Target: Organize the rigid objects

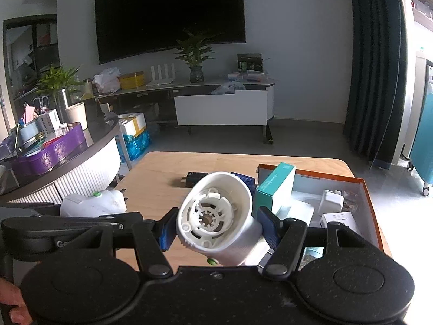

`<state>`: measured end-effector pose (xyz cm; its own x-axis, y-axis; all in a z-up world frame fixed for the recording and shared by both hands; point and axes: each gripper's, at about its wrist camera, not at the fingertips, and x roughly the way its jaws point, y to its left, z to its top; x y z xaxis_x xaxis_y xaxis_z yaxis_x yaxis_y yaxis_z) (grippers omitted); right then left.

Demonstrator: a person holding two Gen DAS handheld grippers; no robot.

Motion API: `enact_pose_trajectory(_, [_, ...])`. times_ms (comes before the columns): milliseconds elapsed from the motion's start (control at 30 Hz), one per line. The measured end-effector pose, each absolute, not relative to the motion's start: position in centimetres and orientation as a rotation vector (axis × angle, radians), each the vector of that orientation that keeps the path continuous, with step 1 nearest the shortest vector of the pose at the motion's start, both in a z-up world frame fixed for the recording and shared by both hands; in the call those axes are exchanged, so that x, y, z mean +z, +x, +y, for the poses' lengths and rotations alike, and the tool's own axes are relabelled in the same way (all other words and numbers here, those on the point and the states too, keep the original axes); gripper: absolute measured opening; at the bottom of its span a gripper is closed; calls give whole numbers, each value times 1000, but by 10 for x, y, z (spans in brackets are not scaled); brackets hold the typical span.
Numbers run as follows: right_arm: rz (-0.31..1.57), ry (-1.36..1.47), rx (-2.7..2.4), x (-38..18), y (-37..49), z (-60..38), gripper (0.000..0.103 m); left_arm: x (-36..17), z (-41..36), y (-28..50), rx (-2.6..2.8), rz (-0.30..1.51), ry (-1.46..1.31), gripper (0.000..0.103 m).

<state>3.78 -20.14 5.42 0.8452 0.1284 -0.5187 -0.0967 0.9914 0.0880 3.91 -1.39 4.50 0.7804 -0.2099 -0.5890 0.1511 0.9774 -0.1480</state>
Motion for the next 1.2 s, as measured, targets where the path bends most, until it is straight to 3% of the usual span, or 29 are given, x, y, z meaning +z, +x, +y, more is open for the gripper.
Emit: enact_pose_trajectory(1200, [525, 109, 16, 60, 22, -242, 76, 46, -61, 38, -297, 659, -59, 64])
